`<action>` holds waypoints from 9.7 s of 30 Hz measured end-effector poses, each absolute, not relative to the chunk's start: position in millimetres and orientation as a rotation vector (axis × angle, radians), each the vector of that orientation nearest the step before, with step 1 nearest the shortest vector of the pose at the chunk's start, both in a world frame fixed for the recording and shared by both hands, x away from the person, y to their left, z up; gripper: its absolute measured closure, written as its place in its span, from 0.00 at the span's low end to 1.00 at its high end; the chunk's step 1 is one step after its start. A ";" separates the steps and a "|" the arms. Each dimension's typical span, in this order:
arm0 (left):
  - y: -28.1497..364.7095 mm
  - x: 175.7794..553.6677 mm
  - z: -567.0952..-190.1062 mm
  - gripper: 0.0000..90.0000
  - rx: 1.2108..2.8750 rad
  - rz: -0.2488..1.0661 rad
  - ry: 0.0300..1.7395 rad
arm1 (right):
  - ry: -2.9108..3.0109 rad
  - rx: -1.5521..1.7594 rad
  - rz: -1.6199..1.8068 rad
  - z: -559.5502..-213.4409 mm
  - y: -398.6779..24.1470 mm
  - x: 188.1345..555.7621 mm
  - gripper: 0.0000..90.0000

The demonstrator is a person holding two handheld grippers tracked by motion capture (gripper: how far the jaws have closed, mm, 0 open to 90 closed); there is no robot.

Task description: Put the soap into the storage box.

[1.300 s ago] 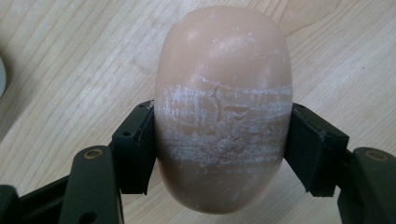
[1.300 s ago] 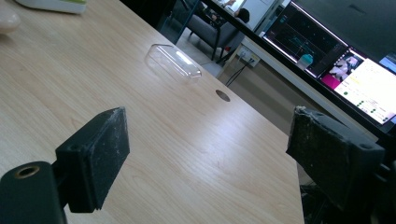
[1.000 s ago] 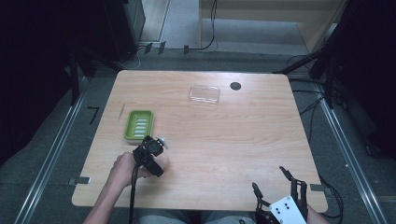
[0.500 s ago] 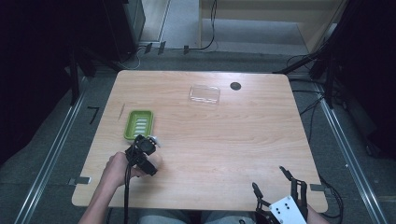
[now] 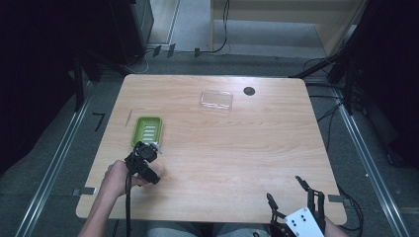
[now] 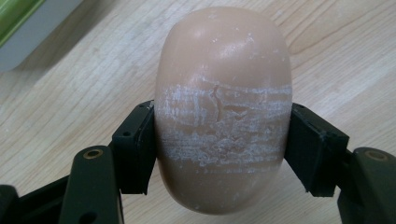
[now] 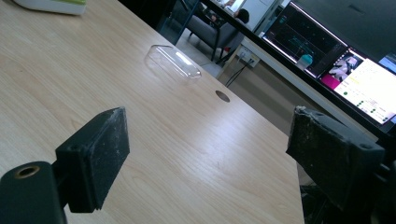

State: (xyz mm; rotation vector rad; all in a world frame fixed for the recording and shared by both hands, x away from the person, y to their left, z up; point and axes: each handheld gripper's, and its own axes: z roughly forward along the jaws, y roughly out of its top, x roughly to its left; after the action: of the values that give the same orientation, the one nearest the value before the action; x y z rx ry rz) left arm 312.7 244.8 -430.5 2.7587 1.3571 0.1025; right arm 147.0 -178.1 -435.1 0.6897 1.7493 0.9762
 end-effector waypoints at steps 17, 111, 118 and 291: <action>266.4 318.1 -426.3 0.37 2.708 0.105 1.444 | 1.752 0.685 0.975 -435.2 -177.7 147.0 0.15; 253.2 386.7 -384.3 0.37 2.525 0.176 1.575 | 1.757 0.682 0.974 -435.5 -177.5 147.9 0.15; 254.7 394.7 -384.1 0.37 2.479 0.195 1.624 | 1.756 0.684 0.974 -435.6 -177.4 148.0 0.15; 244.2 323.6 -403.2 0.08 2.528 0.237 1.661 | 1.739 0.695 0.967 -435.4 -183.4 141.3 0.15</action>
State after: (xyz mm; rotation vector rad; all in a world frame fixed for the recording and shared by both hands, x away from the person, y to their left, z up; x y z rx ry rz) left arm 323.6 244.2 -403.2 2.5281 1.6612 0.2366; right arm 141.3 -183.4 -435.4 0.6946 1.7393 0.9675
